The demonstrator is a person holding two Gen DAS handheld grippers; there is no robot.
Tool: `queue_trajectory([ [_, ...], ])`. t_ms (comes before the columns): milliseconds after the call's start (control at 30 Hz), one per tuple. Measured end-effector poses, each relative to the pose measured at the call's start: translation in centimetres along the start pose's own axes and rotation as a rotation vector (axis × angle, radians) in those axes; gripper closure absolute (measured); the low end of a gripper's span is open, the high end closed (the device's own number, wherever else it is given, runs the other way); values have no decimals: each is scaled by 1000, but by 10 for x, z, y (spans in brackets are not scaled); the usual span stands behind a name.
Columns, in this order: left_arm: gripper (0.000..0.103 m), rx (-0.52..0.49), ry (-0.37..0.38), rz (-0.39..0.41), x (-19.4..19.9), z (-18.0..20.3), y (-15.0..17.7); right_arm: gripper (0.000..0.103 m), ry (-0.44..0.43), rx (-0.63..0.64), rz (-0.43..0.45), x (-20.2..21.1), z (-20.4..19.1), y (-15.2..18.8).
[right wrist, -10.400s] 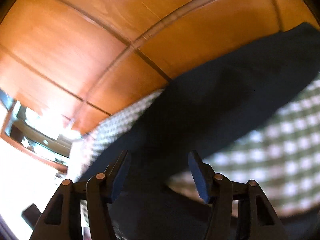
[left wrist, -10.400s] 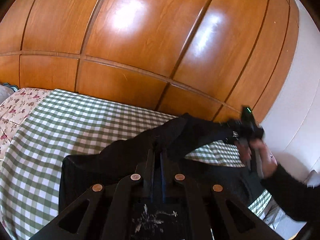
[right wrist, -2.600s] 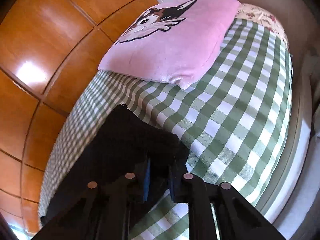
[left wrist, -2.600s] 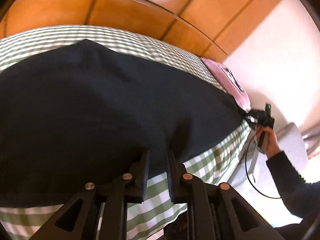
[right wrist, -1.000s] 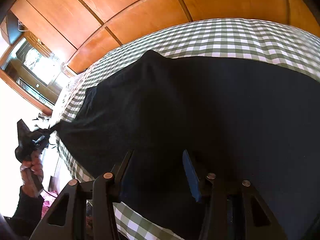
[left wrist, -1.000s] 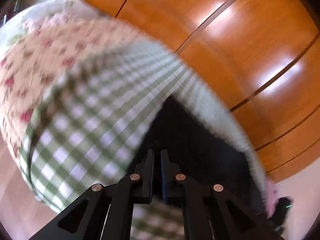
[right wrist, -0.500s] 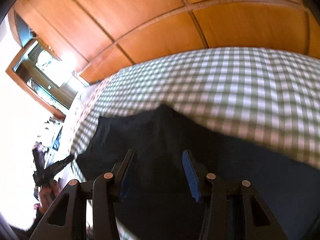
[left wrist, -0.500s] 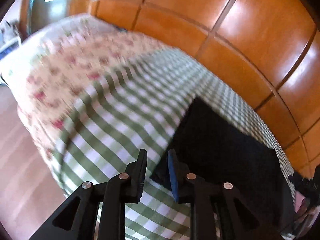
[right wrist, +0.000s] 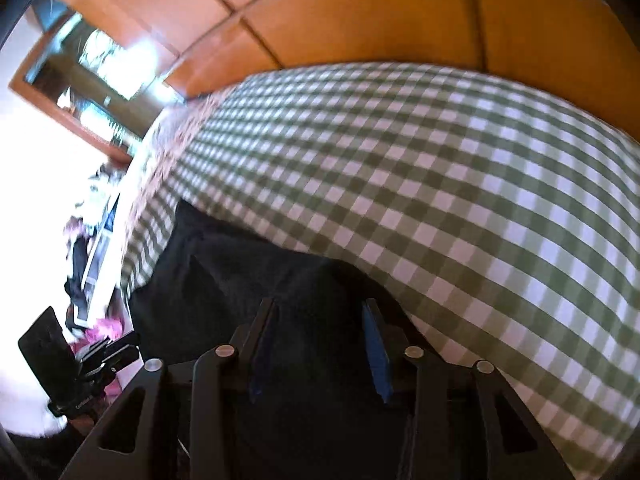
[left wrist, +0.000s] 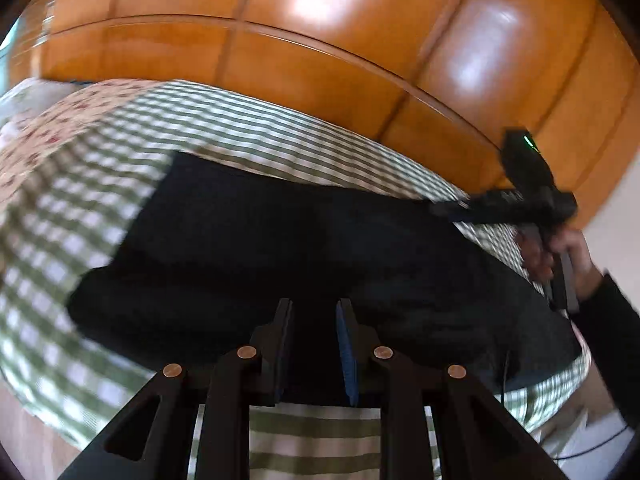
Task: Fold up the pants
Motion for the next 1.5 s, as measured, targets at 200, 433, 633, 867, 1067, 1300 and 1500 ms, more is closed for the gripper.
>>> queue_trajectory([
  [200, 81, -73, 5, -81, -23, 16, 11, 95, 79, 122, 76, 11, -19, -11],
  [433, 81, -86, -42, -140, -46, 14, 20, 96, 192, 63, -1, -38, 20, -17],
  [633, 81, -38, -15, -145, -36, 15, 14, 88, 208, 3, 35, -33, 23, -20],
  [867, 81, 24, 5, -102, -19, 2, 9, 75, 148, -35, 155, 29, -2, 28],
  [1067, 81, 161, -24, -110, -13, -25, 10, 58, 107, 88, 63, 30, -57, 107],
  [1300, 81, 256, 14, -109, -7, -47, 13, 74, 236, 235, -6, 1, -97, 160],
  [1500, 81, 255, 10, -64, 12, -56, 4, 102, 228, 244, 1, 3, -106, 161],
])
Point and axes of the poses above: each gripper's, at about its wrist camera, not at the fingertips, and x roughly against the way its jaws point, z to its right, y to its underside, the point moved 2 cm from there along -x, roughly the way its jaws point, and after that the axes turned 6 degrees about x, right-handed, at the moved point
